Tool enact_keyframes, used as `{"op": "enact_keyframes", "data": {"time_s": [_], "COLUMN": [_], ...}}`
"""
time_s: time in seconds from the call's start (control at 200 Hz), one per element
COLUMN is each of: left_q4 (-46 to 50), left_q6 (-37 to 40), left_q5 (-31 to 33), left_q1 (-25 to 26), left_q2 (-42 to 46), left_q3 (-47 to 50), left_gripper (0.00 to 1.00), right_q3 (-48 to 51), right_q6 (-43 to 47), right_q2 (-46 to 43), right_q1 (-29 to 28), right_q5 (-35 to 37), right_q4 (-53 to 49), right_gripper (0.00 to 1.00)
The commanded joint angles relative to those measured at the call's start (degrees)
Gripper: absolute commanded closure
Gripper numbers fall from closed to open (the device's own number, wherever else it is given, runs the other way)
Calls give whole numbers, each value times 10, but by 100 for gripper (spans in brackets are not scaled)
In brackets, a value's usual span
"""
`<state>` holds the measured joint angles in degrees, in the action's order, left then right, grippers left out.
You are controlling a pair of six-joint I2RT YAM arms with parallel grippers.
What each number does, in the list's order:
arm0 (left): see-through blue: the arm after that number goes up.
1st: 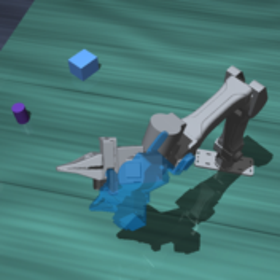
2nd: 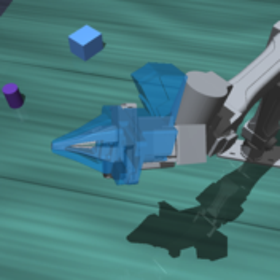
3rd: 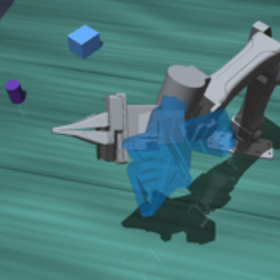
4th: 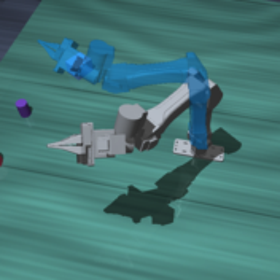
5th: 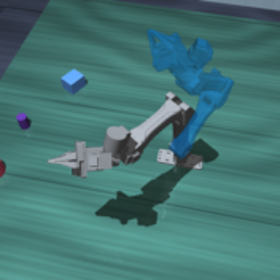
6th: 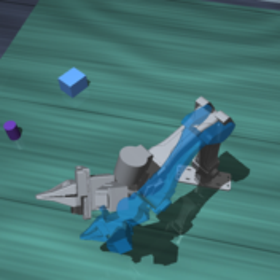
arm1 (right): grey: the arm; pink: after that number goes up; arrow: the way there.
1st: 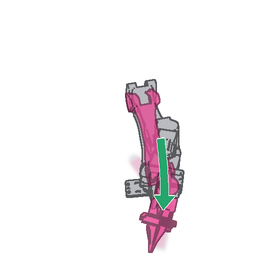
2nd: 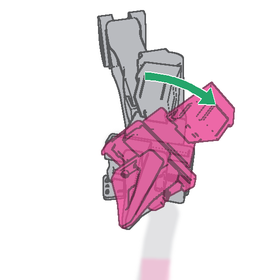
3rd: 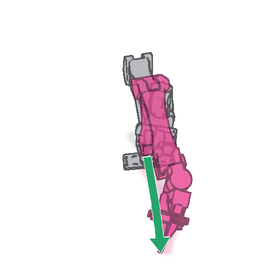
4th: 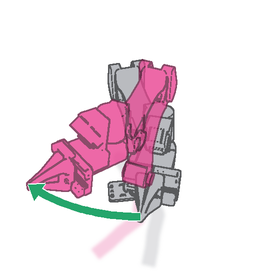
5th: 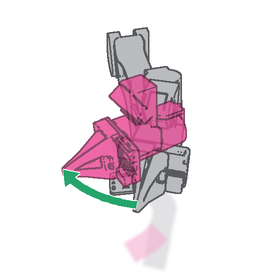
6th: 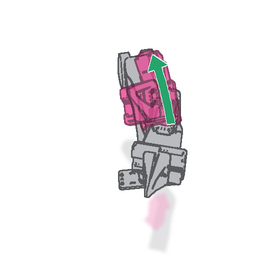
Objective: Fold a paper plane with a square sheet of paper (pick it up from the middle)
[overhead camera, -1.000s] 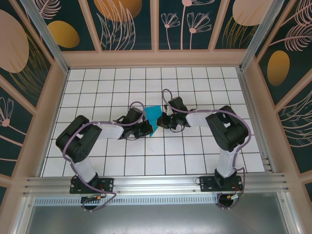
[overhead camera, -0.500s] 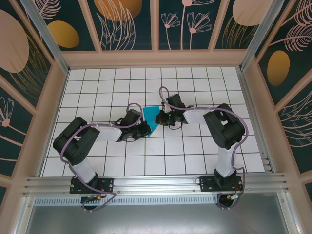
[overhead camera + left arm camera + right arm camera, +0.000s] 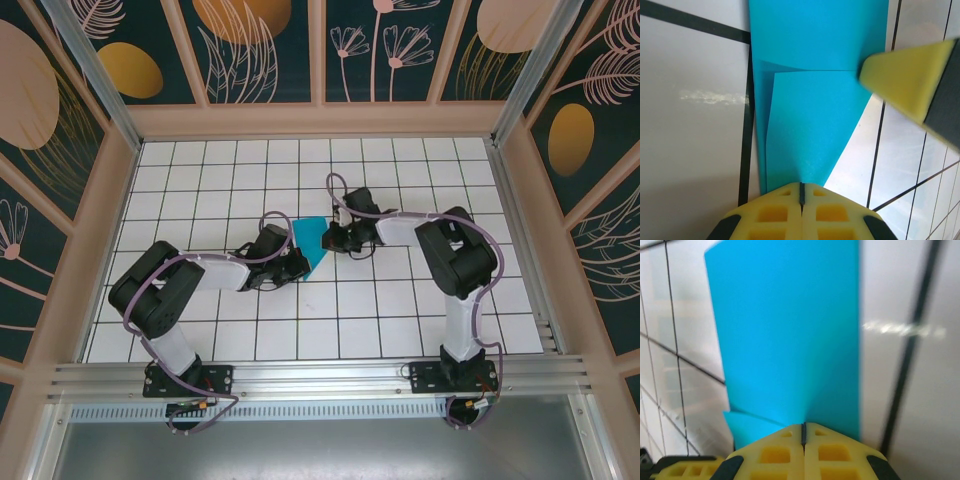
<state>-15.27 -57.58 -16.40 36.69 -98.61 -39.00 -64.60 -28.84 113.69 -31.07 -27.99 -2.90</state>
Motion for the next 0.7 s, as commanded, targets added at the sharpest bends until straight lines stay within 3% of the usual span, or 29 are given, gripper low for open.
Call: {"op": "enact_keyframes", "data": {"time_s": [0.0,0.305,0.425,0.696], "left_q4": [74,75,75,80], "left_q6": [-4,-3,-3,-6], "left_q5": [35,40,40,38], "left_q1": [-1,0,-1,-1], "left_q2": [-16,-11,-13,-15], "left_q3": [17,17,15,10], "left_gripper": [100,100,100,100], "right_q3": [-21,39,51,43], "right_q6": [22,0,-6,-12], "right_q2": [-4,-95,-82,-43], "right_q1": [28,-18,-32,-42], "right_q5": [63,38,-1,-15], "right_q4": [-12,22,29,27], "right_gripper": [94,95,97,100]}}
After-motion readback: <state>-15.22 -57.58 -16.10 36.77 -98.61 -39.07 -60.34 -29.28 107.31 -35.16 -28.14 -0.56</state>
